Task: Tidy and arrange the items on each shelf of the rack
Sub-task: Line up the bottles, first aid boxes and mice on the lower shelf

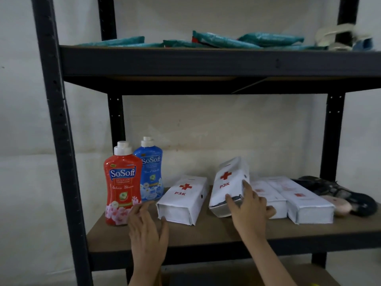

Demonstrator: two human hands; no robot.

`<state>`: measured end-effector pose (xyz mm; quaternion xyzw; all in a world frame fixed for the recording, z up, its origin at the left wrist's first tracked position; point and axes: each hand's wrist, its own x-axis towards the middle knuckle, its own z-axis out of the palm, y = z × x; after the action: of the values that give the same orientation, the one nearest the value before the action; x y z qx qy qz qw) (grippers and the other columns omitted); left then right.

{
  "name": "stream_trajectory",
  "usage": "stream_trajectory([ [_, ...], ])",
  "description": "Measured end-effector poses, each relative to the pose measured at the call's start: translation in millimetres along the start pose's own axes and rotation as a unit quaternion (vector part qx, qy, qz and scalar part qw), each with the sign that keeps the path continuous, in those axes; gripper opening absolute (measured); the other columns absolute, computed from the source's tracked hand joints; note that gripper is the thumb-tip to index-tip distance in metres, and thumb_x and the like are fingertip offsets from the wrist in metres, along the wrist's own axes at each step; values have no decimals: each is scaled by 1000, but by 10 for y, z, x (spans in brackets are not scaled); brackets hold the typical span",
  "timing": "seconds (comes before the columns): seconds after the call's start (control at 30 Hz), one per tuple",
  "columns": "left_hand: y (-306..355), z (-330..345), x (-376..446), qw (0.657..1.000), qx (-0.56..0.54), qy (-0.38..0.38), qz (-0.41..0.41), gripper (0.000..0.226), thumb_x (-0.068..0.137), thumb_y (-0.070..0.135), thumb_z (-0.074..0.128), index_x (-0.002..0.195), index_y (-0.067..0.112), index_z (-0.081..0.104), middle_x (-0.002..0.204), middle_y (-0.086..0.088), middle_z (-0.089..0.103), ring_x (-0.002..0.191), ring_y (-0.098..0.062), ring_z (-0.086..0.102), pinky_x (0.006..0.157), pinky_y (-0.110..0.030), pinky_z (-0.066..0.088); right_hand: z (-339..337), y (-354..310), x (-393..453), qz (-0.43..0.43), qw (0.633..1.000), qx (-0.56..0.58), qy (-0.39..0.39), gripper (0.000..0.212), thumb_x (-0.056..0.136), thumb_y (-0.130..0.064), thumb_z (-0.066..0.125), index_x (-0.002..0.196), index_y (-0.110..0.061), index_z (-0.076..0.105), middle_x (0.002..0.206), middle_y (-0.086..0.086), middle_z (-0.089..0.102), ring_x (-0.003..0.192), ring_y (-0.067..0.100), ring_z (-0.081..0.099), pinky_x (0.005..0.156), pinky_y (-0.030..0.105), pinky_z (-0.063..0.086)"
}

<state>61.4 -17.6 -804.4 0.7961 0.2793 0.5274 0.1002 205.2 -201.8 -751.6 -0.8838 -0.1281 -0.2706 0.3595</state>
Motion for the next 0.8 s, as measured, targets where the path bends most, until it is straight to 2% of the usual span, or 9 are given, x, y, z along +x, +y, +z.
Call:
stream_trajectory([
  [0.07,25,20,7,1000,27,3,15,58,78,26,73,122,8,40,121,-26,46,107,-44,55,80,-53,52,-16,-26,38,-5,999,3,-37,66,90,-58,49,147,-29,34,133,-1,57,126,22,42,102,46,22],
  [0.17,35,20,11,998,62,6,31,49,81,42,46,114,7,44,113,-24,46,98,-40,57,77,-48,53,-14,-50,129,-17,994,-13,-109,62,93,-59,41,148,-32,33,131,-1,57,135,22,30,109,52,11],
  [0.33,66,5,13,998,52,-1,38,42,82,40,44,109,9,53,111,-18,48,102,-30,47,80,-45,49,20,5,264,-41,978,-69,-191,52,95,-58,33,129,-26,56,131,0,56,142,22,18,115,56,0],
  [0.4,115,4,13,999,26,-6,32,32,83,31,59,109,11,55,109,-14,47,99,-28,49,78,-42,48,40,22,242,-50,980,-75,-178,55,96,-59,31,127,-25,60,130,-1,57,142,21,20,115,56,-1],
  [0.47,213,19,-7,999,-6,-31,25,37,79,19,73,110,15,53,109,-12,45,100,-28,51,80,-41,47,60,81,209,-68,986,-58,-139,52,96,-58,32,126,-26,61,128,-3,59,139,20,27,114,53,5],
  [0.6,513,105,-37,993,-53,-81,73,40,80,20,71,113,20,48,119,-8,44,110,-26,48,90,-41,47,16,316,195,-101,995,-22,12,37,92,-50,48,120,-28,60,127,-2,60,124,20,46,106,46,28],
  [0.67,692,162,-58,984,-79,-110,113,36,81,20,69,112,21,49,119,-4,46,111,-20,47,91,-35,45,-93,466,241,-43,994,-74,61,52,89,-59,49,126,-23,55,132,6,54,125,27,45,103,48,31],
  [0.73,874,228,-97,971,-100,-143,166,34,81,21,66,112,24,51,117,2,46,111,-14,45,94,-29,43,-226,592,303,40,991,-121,27,77,83,-73,45,134,-16,45,137,13,47,126,31,40,101,45,31],
  [0.8,1033,323,-147,958,-111,-177,195,29,84,27,62,112,28,52,118,7,45,113,-8,44,97,-26,42,-321,649,343,77,982,-170,-8,95,77,-84,36,136,-10,42,139,15,43,127,32,36,102,44,31],
])
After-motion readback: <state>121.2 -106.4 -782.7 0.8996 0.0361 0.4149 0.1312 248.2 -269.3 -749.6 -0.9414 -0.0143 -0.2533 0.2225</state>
